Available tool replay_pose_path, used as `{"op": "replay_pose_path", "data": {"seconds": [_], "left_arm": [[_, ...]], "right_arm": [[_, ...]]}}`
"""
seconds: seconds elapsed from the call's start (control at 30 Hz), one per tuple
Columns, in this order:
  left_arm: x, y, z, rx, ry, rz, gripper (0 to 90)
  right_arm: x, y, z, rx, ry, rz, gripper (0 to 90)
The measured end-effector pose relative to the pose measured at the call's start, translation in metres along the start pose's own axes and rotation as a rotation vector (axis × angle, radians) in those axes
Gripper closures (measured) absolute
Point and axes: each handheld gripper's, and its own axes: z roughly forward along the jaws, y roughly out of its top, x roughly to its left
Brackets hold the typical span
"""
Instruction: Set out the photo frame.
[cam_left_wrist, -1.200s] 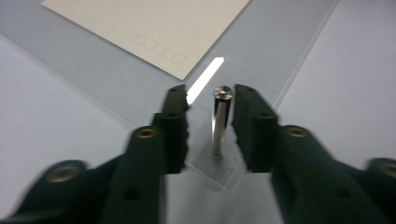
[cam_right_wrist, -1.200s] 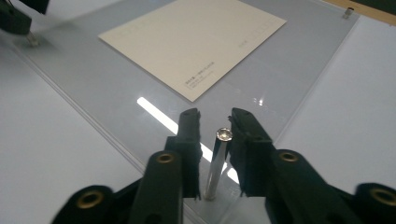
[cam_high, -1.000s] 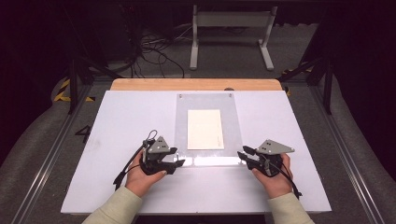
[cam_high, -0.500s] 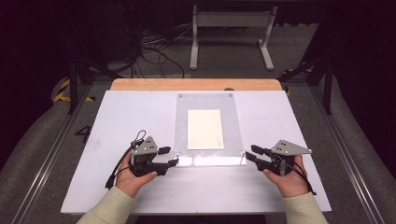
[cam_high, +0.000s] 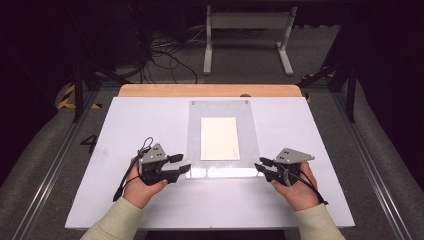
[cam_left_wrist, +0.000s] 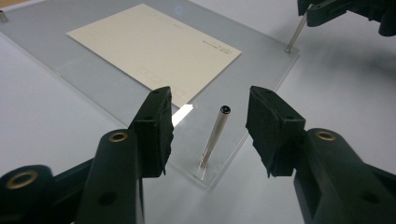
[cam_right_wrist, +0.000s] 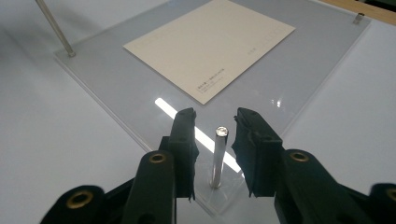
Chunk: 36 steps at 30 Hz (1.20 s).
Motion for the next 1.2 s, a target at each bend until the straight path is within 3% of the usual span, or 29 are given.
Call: {"op": "replay_pose_path", "data": {"seconds": [0.13, 0.23, 0.27, 0.4, 0.7, 1.03, 1.2], "left_arm": [[-0.001, -0.001, 0.004, 0.020, 0.007, 0.003, 46.8], [-0.004, -0.004, 0.008, -0.003, 0.013, 0.006, 44.6], [-0.007, -0.005, 0.011, -0.019, 0.023, 0.009, 40.1], [-0.012, -0.008, 0.015, -0.018, 0.036, -0.012, 32.1], [-0.012, -0.009, 0.024, -0.005, 0.027, -0.038, 26.9], [-0.012, -0.010, 0.033, 0.016, 0.014, -0.020, 36.0], [-0.010, -0.008, 0.038, 0.039, -0.024, -0.004, 52.5]], "right_arm": [[-0.001, 0.002, 0.005, 0.042, -0.005, -0.001, 71.8], [-0.002, 0.003, 0.008, 0.071, 0.003, 0.009, 78.5], [-0.003, 0.003, 0.011, 0.090, 0.010, 0.001, 84.1], [-0.002, 0.005, 0.012, 0.110, 0.007, -0.046, 84.7], [-0.002, 0.004, 0.012, 0.114, 0.009, -0.048, 85.0], [-0.003, 0.002, 0.012, 0.102, 0.018, -0.075, 85.1], [-0.002, 0.000, 0.013, 0.092, 0.017, -0.091, 85.1]]}}
